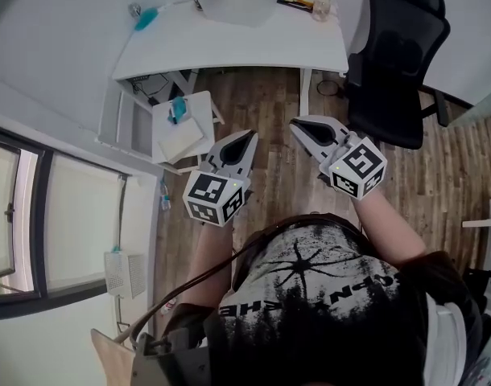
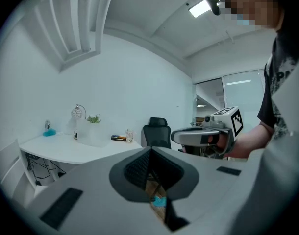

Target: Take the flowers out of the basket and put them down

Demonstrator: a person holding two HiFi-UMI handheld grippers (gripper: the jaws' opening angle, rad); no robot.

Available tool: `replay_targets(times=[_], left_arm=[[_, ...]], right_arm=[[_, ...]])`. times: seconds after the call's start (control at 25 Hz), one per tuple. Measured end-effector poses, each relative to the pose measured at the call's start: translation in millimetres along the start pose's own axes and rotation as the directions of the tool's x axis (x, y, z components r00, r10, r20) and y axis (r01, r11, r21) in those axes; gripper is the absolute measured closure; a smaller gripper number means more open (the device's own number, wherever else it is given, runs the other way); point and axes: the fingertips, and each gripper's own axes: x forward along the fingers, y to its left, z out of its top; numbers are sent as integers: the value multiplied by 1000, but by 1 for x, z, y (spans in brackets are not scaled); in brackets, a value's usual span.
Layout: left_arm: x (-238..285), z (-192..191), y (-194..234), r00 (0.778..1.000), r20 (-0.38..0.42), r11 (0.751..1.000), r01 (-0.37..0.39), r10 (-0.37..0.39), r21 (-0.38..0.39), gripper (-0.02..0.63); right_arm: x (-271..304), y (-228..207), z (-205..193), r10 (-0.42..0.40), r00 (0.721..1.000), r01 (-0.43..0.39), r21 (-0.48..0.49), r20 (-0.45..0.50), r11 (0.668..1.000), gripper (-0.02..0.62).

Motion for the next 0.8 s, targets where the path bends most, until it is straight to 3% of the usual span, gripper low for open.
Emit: replay_targets(times=[0.52, 0.8], left_arm=[[-27, -16, 33, 993, -12, 993, 118, -118, -3, 595], [-26, -21, 52, 993, -11, 993, 116, -117, -18, 595]], right_arm=[[36, 26, 6, -127, 992, 127, 29, 16, 991, 575], [57, 30, 0, -107, 994, 107, 10, -17, 994, 575]])
